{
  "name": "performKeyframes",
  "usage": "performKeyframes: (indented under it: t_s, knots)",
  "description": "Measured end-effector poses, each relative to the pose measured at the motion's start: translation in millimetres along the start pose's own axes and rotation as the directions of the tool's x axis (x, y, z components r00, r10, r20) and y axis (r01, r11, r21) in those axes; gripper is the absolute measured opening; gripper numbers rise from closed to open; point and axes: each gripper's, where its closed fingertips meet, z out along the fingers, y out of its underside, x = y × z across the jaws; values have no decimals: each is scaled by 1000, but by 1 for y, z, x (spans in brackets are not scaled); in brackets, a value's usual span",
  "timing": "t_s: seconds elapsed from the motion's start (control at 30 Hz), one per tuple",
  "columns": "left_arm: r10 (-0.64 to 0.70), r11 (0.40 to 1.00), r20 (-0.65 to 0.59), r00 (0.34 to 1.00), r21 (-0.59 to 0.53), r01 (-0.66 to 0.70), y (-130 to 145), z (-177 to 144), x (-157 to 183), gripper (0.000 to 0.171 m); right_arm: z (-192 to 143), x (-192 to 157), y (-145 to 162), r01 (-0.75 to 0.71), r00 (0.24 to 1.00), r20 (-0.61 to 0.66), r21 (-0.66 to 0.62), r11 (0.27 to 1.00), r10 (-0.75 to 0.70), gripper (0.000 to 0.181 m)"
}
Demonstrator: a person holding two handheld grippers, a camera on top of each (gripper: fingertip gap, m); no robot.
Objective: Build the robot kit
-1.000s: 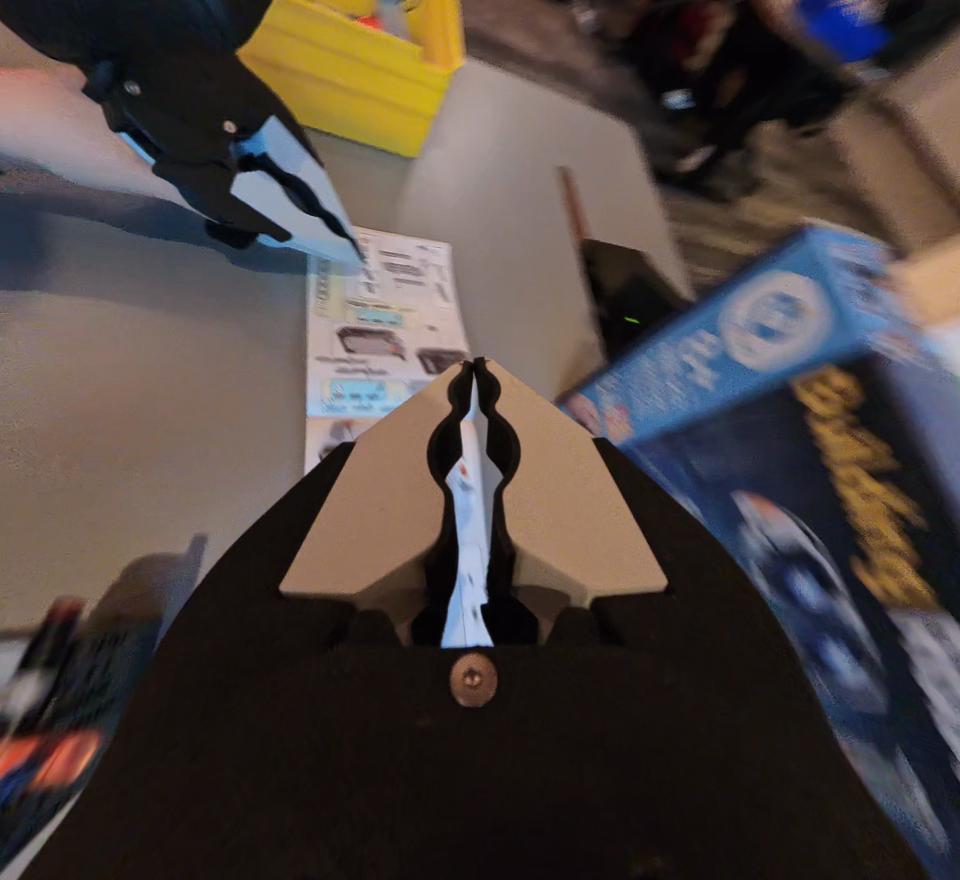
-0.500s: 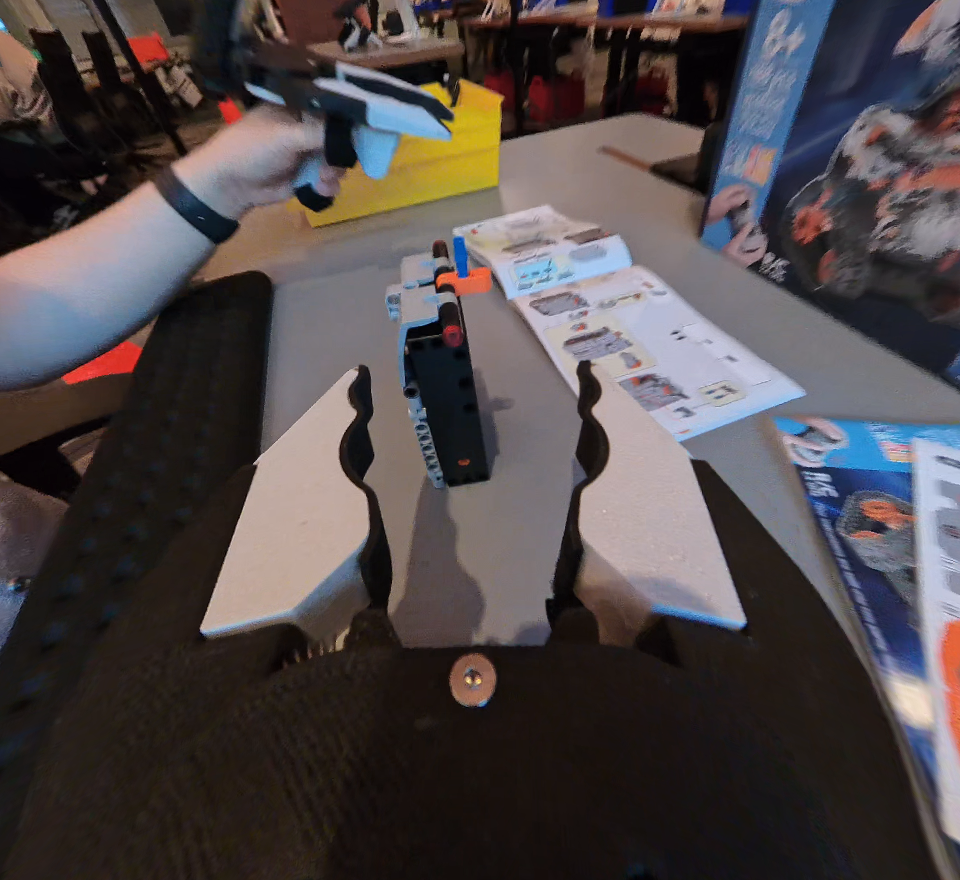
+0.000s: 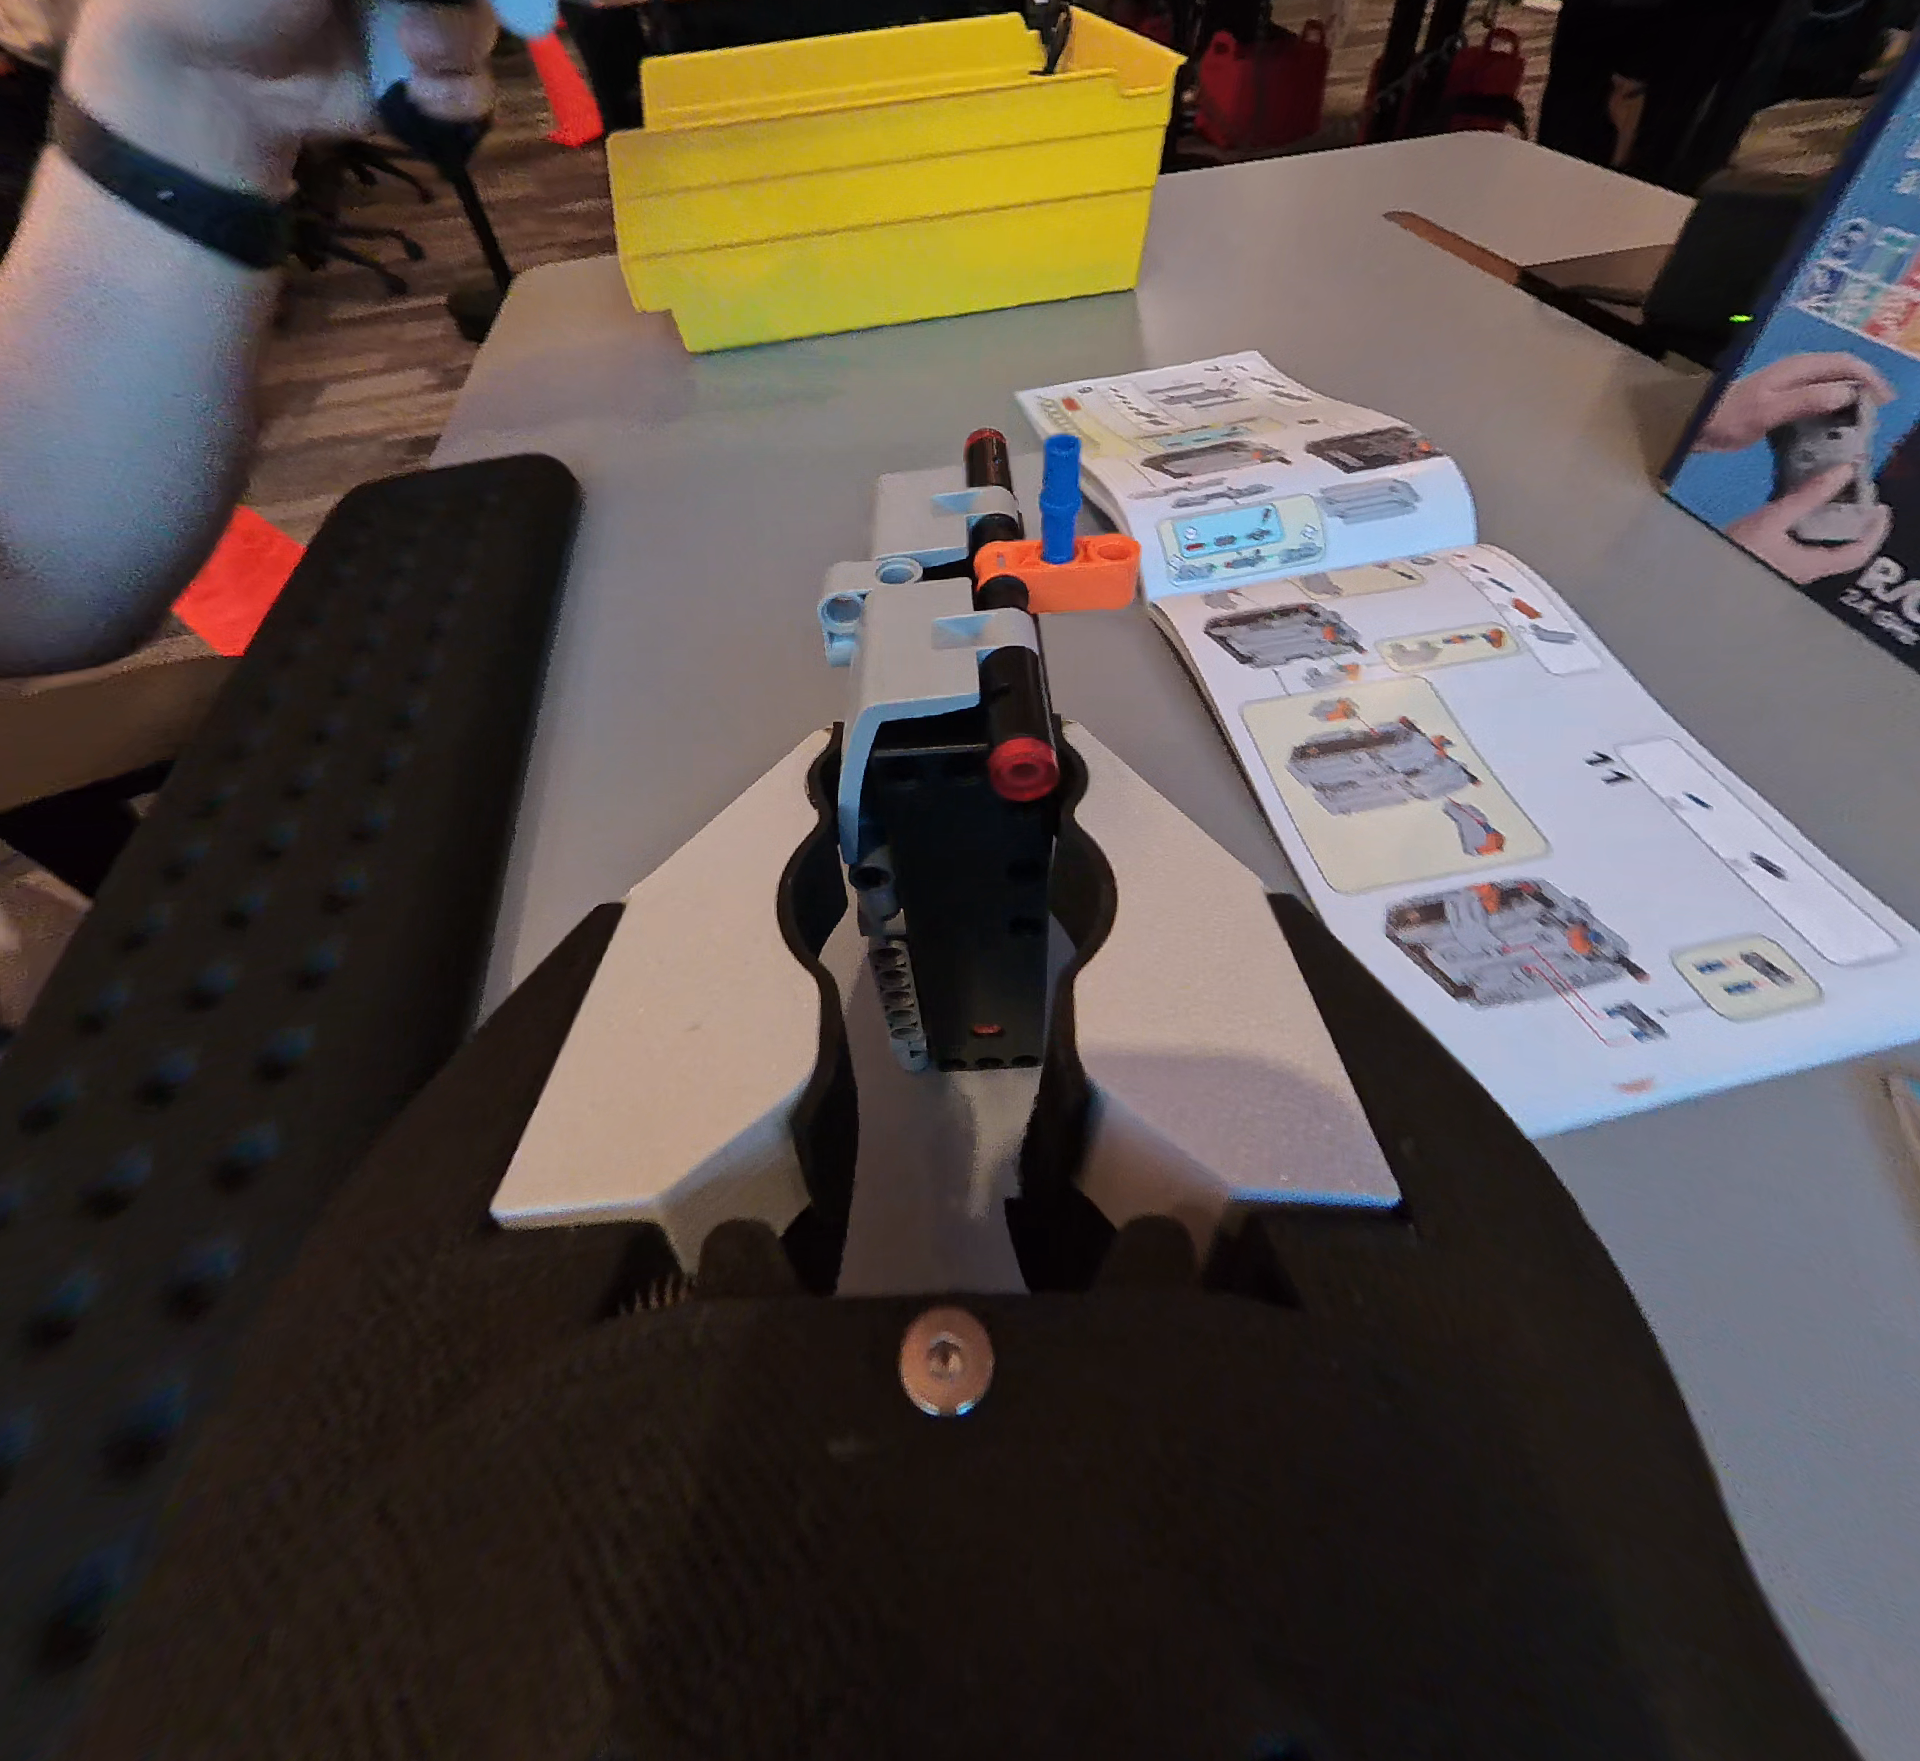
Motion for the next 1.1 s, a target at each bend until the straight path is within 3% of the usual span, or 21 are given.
performKeyframes:
  t_s: [0.17,0.23,0.3,0.47,0.67,0.73,0.83,0.97,1.1]
  knots:
    - [46,996,-10,999,70,-46,-59,7,-50,22,49,2,-15,10,1000,22,6,1000,-11,35]
    - [19,997,-9,1000,75,-19,-69,5,-65,23,72,1,-22,38,998,54,-3,999,-38,35]
    - [-16,999,32,999,38,15,-63,-7,-80,26,92,1,-28,78,993,87,-10,997,-76,35]
    - [-100,994,173,980,-20,105,-23,-71,-107,27,134,4,-41,107,987,124,2,994,-106,35]
    - [-113,983,290,950,-107,150,13,-131,-128,29,151,-10,-45,51,978,200,36,998,-57,36]
    - [-134,980,305,943,-102,173,17,-135,-136,30,149,-10,-44,81,978,189,34,996,-86,39]
    - [-169,974,302,938,-97,206,21,-130,-149,32,143,-11,-46,71,982,172,52,996,-79,66]
    - [-160,976,319,934,-89,198,26,-121,-171,26,124,-10,-46,78,987,133,83,993,-89,76]
    - [-93,963,324,941,-211,167,46,-98,-199,26,105,-5,-64,99,987,110,166,981,-118,86]
